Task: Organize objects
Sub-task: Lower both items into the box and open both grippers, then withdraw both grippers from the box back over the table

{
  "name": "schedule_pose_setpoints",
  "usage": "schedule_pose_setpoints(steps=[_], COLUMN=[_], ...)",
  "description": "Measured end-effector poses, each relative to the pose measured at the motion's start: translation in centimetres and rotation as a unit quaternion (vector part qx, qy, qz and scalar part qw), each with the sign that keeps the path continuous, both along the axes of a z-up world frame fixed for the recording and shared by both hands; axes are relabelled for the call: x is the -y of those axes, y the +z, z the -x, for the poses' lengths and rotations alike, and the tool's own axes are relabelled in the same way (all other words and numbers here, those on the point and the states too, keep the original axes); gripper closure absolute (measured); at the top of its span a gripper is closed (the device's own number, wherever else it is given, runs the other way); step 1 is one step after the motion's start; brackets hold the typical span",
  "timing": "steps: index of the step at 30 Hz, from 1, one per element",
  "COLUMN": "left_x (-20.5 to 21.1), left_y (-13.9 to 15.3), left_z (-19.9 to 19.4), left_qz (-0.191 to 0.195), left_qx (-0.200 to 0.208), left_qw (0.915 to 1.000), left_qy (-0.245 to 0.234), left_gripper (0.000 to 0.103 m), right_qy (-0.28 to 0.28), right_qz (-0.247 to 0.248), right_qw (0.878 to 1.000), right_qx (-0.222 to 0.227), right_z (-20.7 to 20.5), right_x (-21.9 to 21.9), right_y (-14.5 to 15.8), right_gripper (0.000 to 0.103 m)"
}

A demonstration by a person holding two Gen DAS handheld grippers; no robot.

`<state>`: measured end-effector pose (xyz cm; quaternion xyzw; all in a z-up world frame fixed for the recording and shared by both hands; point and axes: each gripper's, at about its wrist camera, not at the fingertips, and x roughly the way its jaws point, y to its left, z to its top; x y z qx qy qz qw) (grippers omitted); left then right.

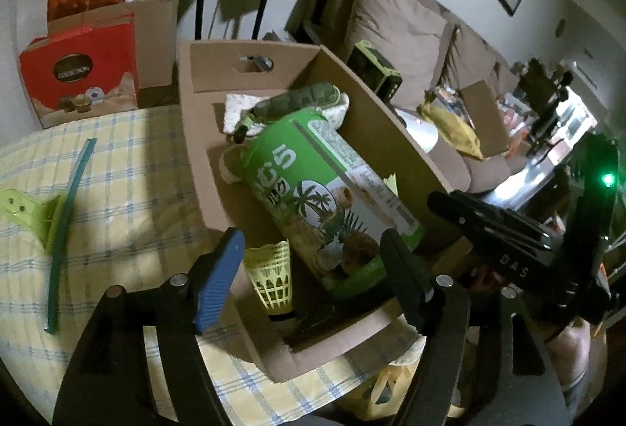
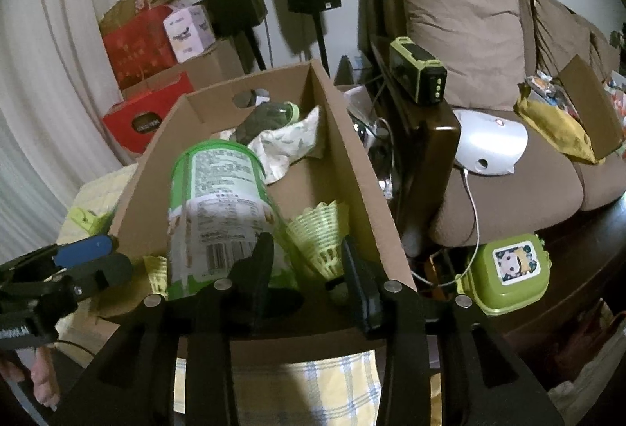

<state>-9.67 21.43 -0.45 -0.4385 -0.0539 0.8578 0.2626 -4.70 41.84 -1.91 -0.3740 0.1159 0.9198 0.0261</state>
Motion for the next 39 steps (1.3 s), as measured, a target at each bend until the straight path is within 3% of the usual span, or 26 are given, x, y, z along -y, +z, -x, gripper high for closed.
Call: schedule_pose_setpoints(steps=[7,9,13,19,21,24,26,39], left_x=[1.5,1.9,3.0,5.0,5.8,6.7,7.2,11.7], left_y=[1.7,2.2,2.8,3.3,3.4,3.5,3.4,3.4], left_z=[-1.1,-1.5,-2.2,-2.8,-2.9,-3.0,-3.2,-4.0], left_qz=[0.022,0.033,0.043,0.048,0.044,0.045,0.048,0.038], left_qx=[-0.035,-0.049,-0.067,-0.075,-0.073,-0.071,-0.072,-0.056], left_qw=[0.9989,0.9979,0.9961,0.9943,0.9943,0.9939,0.9936,0.9923], left_qy=[0.020,0.026,0.038,0.058,0.064,0.071,0.073,0.104], left_gripper=[0.027,0.027,0.011,0.011,0.011,0.009,0.000,0.000], right_qy=[0.010,0.013,0.018,0.018,0.021,0.025,0.027,0.048], right_qz=[-0.027,-0.034,-0.038,-0.032,-0.030,-0.036,-0.041,-0.057], right_qw=[0.999,0.999,0.998,0.998,0.998,0.998,0.997,0.996], right_qx=[-0.028,-0.033,-0.043,-0.048,-0.049,-0.054,-0.056,-0.059], right_z=[-0.9,-1.0,-1.3,-1.6,-1.7,-2.0,-2.1,-2.4], right_x=[2.4,3.1,4.1,5.0,5.4,6.3,6.9,10.8], right_y=[1.9,2.3,3.0,3.5,3.6,3.9,4.2,4.8], right_gripper=[0.042,0.029,0.023,0.012,0.001,0.001,0.001,0.001])
